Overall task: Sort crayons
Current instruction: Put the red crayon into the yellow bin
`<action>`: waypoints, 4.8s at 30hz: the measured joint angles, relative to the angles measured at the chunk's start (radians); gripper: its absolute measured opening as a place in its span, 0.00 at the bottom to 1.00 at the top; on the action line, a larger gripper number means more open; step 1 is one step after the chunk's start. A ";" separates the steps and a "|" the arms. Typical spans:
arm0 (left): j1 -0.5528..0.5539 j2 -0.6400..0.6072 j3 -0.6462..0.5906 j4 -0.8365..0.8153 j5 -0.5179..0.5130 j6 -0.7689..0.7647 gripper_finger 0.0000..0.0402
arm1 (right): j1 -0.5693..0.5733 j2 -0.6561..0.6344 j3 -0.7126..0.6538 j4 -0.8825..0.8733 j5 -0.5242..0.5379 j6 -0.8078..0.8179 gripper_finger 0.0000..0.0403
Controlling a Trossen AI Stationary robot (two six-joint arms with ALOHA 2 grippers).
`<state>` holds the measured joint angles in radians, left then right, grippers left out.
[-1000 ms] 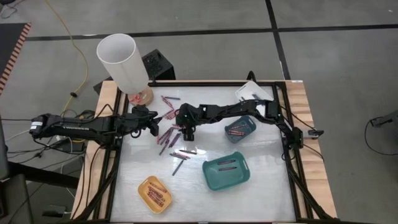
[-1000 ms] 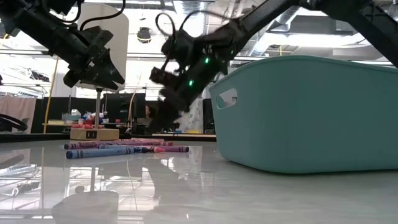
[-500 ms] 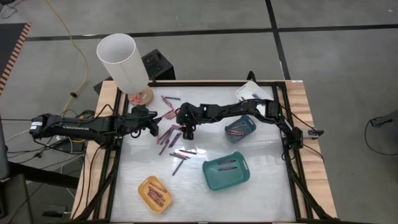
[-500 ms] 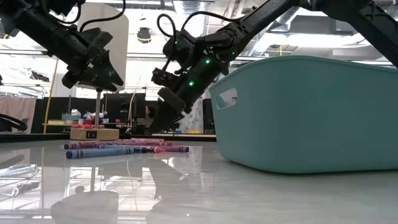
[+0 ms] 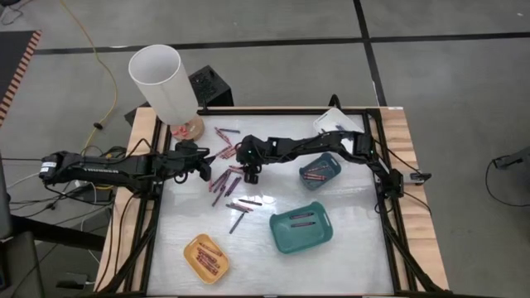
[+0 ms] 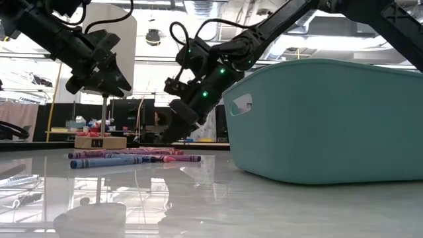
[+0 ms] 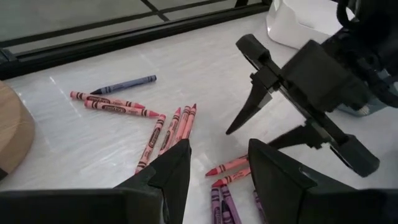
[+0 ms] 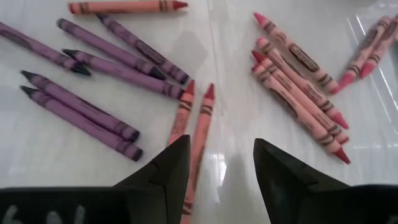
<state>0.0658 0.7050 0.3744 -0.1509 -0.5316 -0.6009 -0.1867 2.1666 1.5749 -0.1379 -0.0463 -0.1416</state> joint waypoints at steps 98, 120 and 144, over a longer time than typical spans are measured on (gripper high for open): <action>0.000 0.000 0.000 -0.008 0.036 -0.064 0.38 | 0.297 -0.492 -0.392 0.303 0.120 -0.066 0.01; 0.000 0.000 0.000 0.011 0.074 -0.099 0.38 | 0.354 0.257 0.569 0.187 -0.822 0.048 0.01; 0.040 -0.002 0.005 -0.001 0.075 0.014 0.38 | 0.314 0.440 0.760 0.323 -0.985 0.171 0.01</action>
<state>0.1053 0.7028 0.3790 -0.1520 -0.4564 -0.5872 0.1270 2.6069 2.3345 0.1855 -1.0312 0.0295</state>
